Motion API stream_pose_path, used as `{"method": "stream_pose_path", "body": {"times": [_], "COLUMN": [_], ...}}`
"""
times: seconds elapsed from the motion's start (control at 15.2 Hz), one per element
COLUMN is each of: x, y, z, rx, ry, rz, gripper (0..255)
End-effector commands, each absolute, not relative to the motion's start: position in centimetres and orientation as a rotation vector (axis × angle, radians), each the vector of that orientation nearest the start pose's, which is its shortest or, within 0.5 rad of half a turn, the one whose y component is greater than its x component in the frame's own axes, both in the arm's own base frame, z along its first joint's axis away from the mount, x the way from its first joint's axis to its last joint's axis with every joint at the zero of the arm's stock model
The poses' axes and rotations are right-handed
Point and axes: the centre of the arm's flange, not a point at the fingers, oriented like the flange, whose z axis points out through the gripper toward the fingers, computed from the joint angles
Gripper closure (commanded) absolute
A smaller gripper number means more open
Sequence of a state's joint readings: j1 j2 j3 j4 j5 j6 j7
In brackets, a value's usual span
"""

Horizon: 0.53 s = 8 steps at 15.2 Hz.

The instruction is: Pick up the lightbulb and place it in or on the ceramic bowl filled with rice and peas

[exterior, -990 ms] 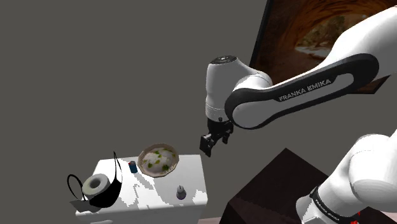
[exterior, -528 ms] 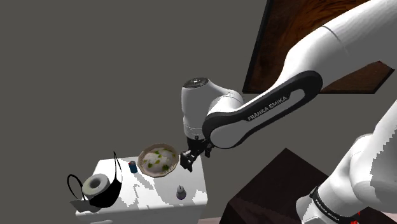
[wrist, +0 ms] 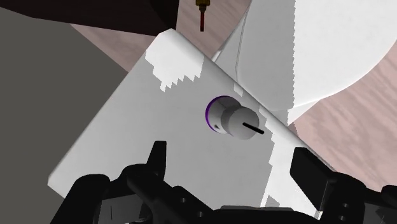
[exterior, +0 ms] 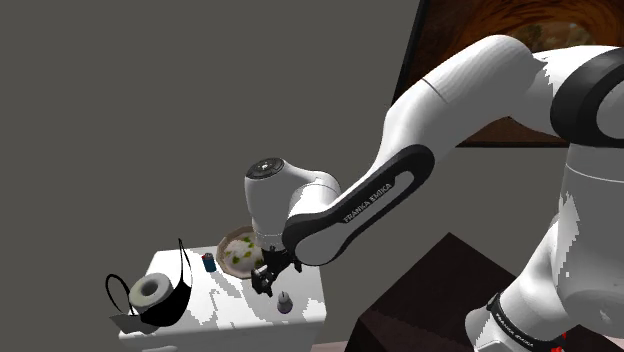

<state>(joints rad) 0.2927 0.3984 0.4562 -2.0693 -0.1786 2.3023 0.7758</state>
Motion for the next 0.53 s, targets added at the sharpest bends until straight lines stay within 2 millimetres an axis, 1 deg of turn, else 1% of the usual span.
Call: {"method": "stream_pose_path", "body": {"times": [0.0, 0.33, 0.46], "x": [42.7, 42.4, 42.3], "y": [39.2, 39.0, 39.0], "z": [23.2, 20.6, 20.3], "rx": [-3.179, -3.179, -3.179], "ry": [-0.127, -0.127, -0.127], "rz": [0.187, 0.187, 0.187], "gripper": [0, 0, 0]}}
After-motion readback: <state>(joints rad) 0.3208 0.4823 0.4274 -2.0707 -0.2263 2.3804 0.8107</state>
